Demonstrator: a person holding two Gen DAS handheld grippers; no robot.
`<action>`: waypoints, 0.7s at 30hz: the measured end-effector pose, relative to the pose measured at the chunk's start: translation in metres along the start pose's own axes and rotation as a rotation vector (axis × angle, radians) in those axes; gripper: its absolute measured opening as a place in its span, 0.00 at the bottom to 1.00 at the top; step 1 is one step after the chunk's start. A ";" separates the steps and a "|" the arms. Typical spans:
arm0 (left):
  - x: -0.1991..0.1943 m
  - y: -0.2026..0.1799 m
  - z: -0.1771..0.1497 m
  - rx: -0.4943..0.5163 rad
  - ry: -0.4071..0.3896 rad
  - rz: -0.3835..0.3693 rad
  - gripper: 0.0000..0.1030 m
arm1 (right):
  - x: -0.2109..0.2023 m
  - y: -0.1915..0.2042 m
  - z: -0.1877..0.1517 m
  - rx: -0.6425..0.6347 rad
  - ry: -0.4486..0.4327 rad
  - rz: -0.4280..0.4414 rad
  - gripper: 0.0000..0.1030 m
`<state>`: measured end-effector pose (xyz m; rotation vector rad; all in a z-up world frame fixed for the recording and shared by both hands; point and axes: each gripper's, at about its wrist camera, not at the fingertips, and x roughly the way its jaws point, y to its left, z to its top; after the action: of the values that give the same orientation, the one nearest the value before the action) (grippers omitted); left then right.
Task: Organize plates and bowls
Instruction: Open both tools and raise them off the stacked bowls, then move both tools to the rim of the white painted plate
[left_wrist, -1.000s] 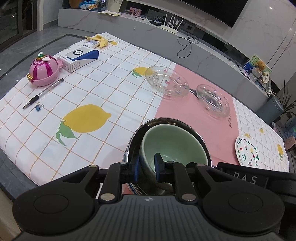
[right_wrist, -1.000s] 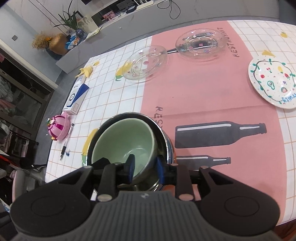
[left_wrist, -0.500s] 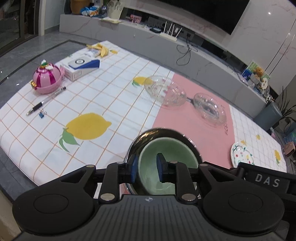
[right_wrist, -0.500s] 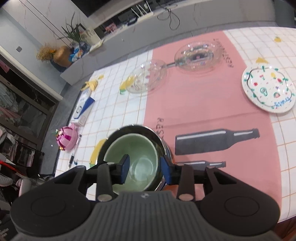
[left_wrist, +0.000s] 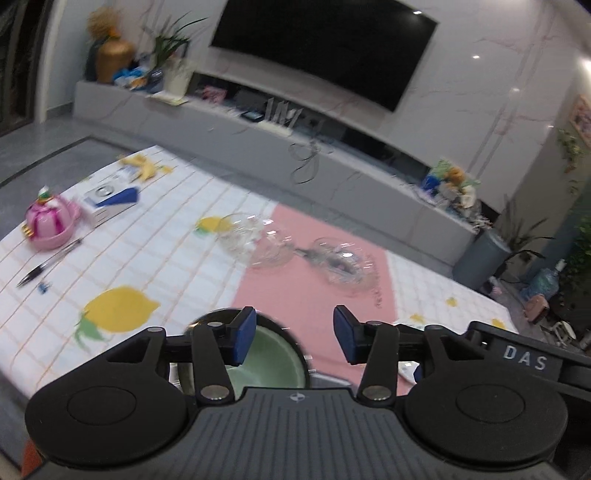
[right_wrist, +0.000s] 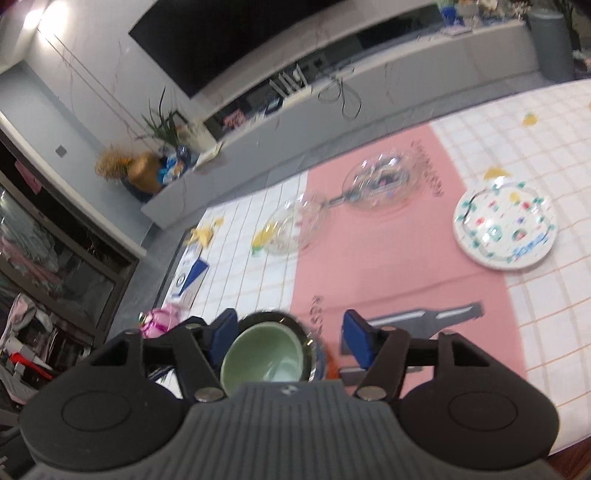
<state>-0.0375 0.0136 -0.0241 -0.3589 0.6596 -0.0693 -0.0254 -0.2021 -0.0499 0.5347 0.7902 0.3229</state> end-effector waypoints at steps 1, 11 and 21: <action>0.001 -0.005 -0.001 0.009 -0.002 -0.013 0.56 | -0.004 -0.004 0.001 -0.004 -0.016 -0.006 0.63; 0.027 -0.044 -0.019 0.001 0.017 -0.044 0.59 | -0.030 -0.053 0.009 0.025 -0.111 -0.073 0.70; 0.071 -0.090 -0.037 0.046 0.092 -0.096 0.59 | -0.033 -0.133 0.016 0.180 -0.127 -0.143 0.68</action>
<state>0.0010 -0.0941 -0.0618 -0.3447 0.7300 -0.1928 -0.0257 -0.3316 -0.0966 0.6571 0.7338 0.0849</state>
